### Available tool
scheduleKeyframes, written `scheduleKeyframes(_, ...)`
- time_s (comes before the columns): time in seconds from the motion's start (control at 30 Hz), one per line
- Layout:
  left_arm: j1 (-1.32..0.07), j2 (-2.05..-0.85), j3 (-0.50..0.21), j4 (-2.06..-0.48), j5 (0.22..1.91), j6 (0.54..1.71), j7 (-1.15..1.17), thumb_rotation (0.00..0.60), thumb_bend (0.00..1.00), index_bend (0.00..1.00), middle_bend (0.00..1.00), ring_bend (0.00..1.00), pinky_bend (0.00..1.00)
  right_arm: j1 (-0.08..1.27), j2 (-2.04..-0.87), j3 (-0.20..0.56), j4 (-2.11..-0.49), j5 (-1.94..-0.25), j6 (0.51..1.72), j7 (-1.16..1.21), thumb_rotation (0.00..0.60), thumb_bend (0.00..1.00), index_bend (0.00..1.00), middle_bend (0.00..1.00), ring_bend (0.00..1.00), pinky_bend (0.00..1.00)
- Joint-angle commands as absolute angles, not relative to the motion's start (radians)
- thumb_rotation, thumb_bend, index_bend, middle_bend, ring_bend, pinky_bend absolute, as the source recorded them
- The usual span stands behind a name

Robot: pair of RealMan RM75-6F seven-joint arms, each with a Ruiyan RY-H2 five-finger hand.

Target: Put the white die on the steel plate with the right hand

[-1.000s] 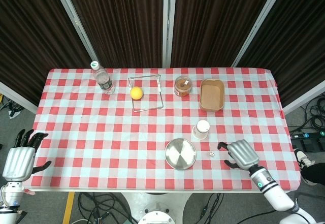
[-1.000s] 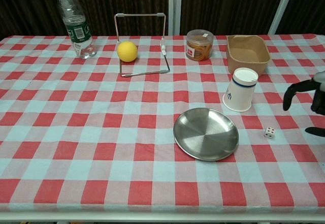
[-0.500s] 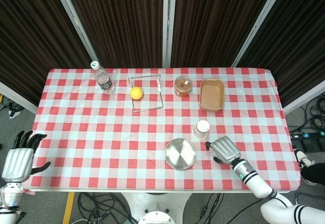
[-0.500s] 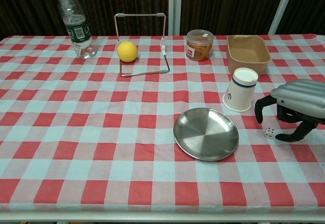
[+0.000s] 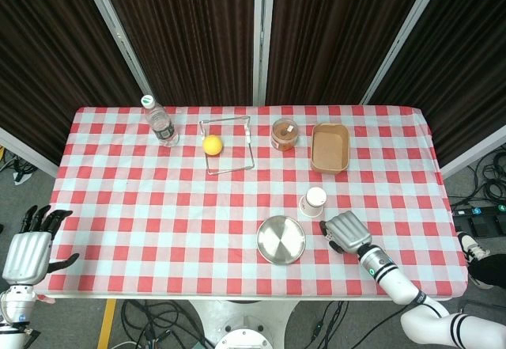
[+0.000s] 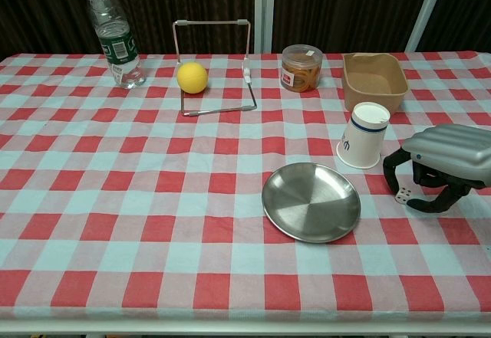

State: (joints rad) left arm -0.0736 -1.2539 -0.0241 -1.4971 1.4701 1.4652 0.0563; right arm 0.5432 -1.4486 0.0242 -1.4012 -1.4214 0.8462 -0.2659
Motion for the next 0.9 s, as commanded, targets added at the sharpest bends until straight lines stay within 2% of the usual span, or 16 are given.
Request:
scheduleKeyframes(0.03, -0.073, -1.253, -0.024, -1.497, 1.469, 1.464, 0.054, 0.6, 0.02, 0.2, 0.2, 0.09, 0.0, 0.544, -1.432, 0.026, -1.435, -1.438, 0.87, -0.246, 0.6, 0.33, 0.6, 1.0, 0.95, 1.0)
scheduleKeyframes(0.23, -0.071, -1.249, -0.025, -1.502, 1.468, 1.467, 0.055, 0.6, 0.02, 0.2, 0.2, 0.09, 0.0, 0.577, -1.403, 0.028, -1.53, -1.494, 0.873, -0.156, 0.6, 0.33, 0.6, 1.0, 0.95, 1.0)
scheduleKeyframes(0.47, -0.065, -1.246, -0.022, -1.503, 1.466, 1.47, 0.05, 0.6, 0.02, 0.2, 0.2, 0.09, 0.0, 0.652, -1.502, 0.052, -1.467, -1.478, 0.8, -0.168, 0.6, 0.33, 0.58, 1.0, 0.95, 1.0)
scheduleKeyframes(0.53, -0.063, -1.245, -0.022, -1.503, 1.464, 1.471, 0.048, 0.6, 0.02, 0.2, 0.2, 0.09, 0.0, 0.665, -1.534, 0.056, -1.44, -1.463, 0.785, -0.185, 0.6, 0.33, 0.53, 1.0, 0.95, 1.0)
scheduleKeyframes(0.63, -0.061, -1.246, -0.021, -1.503, 1.465, 1.474, 0.048, 0.6, 0.02, 0.2, 0.2, 0.09, 0.0, 0.673, -1.562, 0.056, -1.421, -1.455, 0.79, -0.212, 0.6, 0.3, 0.38, 1.0, 0.94, 1.0)
scheduleKeyframes(0.73, -0.06, -1.246, -0.021, -1.504, 1.466, 1.475, 0.049, 0.6, 0.02, 0.2, 0.2, 0.09, 0.0, 0.664, -1.559, 0.058, -1.438, -1.462, 0.829, -0.21, 0.6, 0.25, 0.28, 1.0, 0.94, 1.0)
scheduleKeyframes(0.8, -0.059, -1.245, -0.022, -1.505, 1.467, 1.478, 0.05, 0.6, 0.02, 0.2, 0.2, 0.09, 0.0, 0.65, -1.536, 0.063, -1.466, -1.476, 0.877, -0.193, 0.6, 0.18, 0.21, 1.0, 0.93, 1.0)
scheduleKeyframes(0.9, -0.06, -1.244, -0.024, -1.507, 1.468, 1.479, 0.053, 0.6, 0.02, 0.2, 0.2, 0.09, 0.0, 0.628, -1.486, 0.076, -1.515, -1.49, 0.945, -0.146, 0.6, 0.11, 0.16, 0.99, 0.91, 1.0)
